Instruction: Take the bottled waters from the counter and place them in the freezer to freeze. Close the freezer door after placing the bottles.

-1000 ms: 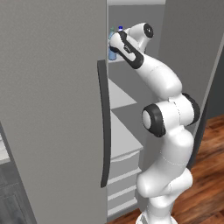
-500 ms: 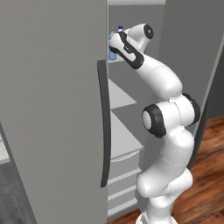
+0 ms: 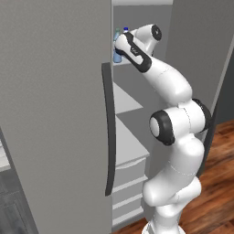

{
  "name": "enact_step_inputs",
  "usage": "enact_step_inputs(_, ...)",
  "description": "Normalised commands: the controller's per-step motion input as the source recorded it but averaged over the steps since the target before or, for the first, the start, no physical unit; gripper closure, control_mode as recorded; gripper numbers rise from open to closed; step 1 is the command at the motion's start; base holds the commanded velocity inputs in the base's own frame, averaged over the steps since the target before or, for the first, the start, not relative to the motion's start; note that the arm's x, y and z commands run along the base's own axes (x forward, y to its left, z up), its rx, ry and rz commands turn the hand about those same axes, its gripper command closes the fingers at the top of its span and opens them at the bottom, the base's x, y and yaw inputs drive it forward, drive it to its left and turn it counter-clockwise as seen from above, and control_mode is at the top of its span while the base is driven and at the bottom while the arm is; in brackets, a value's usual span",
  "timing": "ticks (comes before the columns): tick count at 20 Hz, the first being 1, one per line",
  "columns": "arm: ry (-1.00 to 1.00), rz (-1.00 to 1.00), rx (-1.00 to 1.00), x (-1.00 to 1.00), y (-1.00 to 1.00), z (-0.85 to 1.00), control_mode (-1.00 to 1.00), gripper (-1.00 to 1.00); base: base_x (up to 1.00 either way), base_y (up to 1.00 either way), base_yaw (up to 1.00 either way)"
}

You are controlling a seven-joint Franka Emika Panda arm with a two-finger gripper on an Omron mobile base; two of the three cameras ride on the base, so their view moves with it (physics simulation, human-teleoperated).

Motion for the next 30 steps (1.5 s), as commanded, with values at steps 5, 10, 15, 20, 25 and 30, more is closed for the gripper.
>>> enact_step_inputs(5,-0.05,0.00,0.00,-0.55,0.00,0.03,-1.00,-1.00,0.00,0.00,0.00)
enact_step_inputs(10,-0.01,-0.02,0.00,-0.89,0.00,0.00,-1.00,-1.00,0.00,0.00,0.00)
enact_step_inputs(15,0.00,-0.07,0.02,-1.00,0.00,0.05,-1.00,-1.00,0.00,0.00,0.00)
enact_step_inputs(20,0.00,-0.11,0.06,-1.00,0.00,0.06,-1.00,-1.00,0.00,0.00,0.00)
enact_step_inputs(25,0.04,-0.13,0.10,-1.00,0.00,0.01,-1.00,-1.00,0.00,0.00,0.00)
enact_step_inputs(30,0.19,-0.16,0.07,-1.00,0.00,0.00,-1.00,-1.00,0.00,0.00,0.00)
